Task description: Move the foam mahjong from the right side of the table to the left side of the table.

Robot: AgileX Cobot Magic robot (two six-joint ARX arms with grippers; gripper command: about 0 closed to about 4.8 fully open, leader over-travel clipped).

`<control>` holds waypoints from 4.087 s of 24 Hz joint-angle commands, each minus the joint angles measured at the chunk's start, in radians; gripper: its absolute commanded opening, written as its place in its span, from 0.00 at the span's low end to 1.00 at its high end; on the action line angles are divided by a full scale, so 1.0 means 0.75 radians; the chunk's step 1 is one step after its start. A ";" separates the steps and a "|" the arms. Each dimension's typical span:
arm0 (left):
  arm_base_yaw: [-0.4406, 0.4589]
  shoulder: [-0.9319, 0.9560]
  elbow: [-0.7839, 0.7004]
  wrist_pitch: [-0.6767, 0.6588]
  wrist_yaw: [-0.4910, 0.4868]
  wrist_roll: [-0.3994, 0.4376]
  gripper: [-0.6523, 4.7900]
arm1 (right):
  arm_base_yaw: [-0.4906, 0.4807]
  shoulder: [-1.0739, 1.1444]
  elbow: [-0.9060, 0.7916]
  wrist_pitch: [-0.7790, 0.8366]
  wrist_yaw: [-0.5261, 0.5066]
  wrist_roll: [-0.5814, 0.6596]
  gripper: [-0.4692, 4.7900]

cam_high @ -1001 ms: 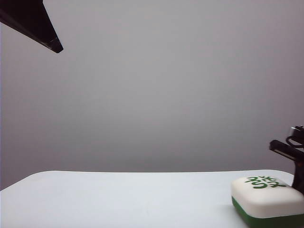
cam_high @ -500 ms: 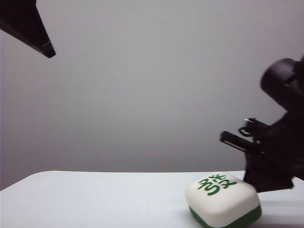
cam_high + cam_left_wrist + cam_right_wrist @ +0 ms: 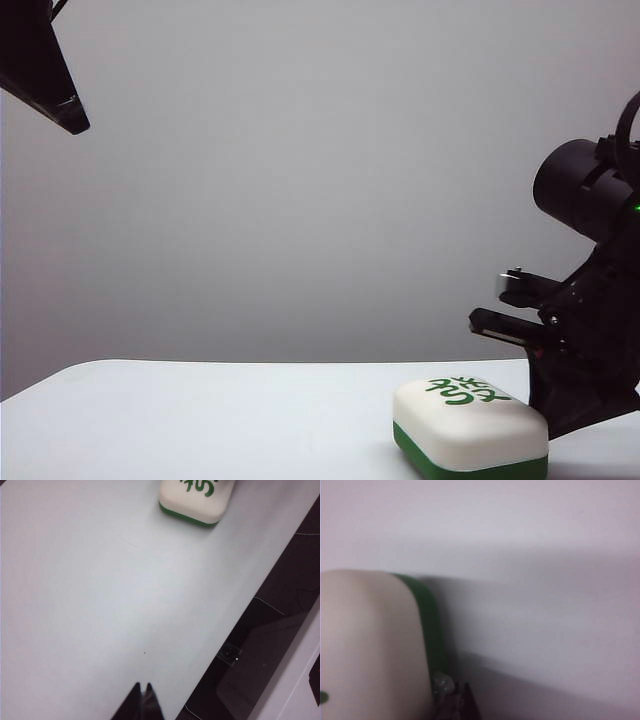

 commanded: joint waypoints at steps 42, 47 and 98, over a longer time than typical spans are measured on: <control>0.001 -0.289 0.006 -0.328 -0.129 -0.166 0.11 | 0.669 0.551 0.905 -0.256 -0.148 0.289 0.08; 0.001 -0.326 0.006 -0.402 -0.225 -0.194 0.11 | 0.705 0.601 0.980 -0.257 -0.144 0.321 0.08; 0.285 -1.054 -0.784 1.151 -0.400 -0.396 0.11 | 0.005 -1.406 -0.158 -0.099 0.180 -0.200 0.08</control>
